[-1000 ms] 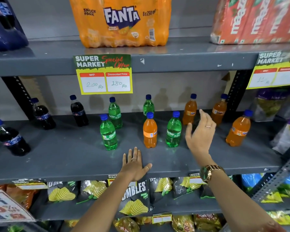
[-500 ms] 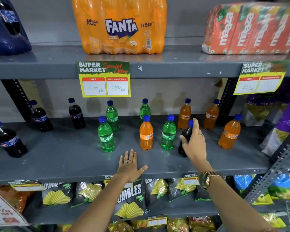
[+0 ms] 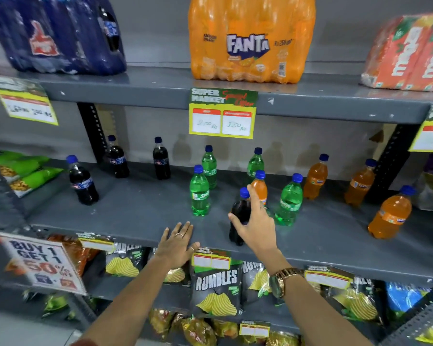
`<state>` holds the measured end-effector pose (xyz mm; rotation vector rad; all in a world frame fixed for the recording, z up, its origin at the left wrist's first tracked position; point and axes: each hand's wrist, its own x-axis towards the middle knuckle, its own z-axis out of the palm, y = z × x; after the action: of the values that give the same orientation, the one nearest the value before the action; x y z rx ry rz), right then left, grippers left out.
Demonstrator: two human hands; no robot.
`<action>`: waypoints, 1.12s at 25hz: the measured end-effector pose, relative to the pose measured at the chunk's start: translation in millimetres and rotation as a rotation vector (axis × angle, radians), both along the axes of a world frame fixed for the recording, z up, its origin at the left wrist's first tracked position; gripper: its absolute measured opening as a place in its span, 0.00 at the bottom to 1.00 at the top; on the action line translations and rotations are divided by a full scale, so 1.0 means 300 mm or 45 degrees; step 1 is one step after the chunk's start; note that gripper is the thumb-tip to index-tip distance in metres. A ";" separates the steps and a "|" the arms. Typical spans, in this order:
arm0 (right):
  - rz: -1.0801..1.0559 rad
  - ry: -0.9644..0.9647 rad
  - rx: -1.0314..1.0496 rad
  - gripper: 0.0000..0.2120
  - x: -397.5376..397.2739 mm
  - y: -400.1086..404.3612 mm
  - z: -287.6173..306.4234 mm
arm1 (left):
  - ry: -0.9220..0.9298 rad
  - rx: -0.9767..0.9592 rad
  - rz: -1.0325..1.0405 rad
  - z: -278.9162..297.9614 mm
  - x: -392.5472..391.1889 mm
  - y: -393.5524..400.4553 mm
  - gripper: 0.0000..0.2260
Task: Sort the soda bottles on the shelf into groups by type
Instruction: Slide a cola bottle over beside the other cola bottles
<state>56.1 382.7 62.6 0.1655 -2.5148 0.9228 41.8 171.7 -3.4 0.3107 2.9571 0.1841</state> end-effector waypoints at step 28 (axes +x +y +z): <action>0.178 -0.020 0.011 0.41 -0.375 -0.881 -0.014 | -0.139 0.100 0.305 0.006 -0.139 -0.676 0.53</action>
<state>-56.6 118.5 58.3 0.3416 -2.5482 0.9706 0.1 -31.2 -1.7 -0.0450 2.8752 0.3364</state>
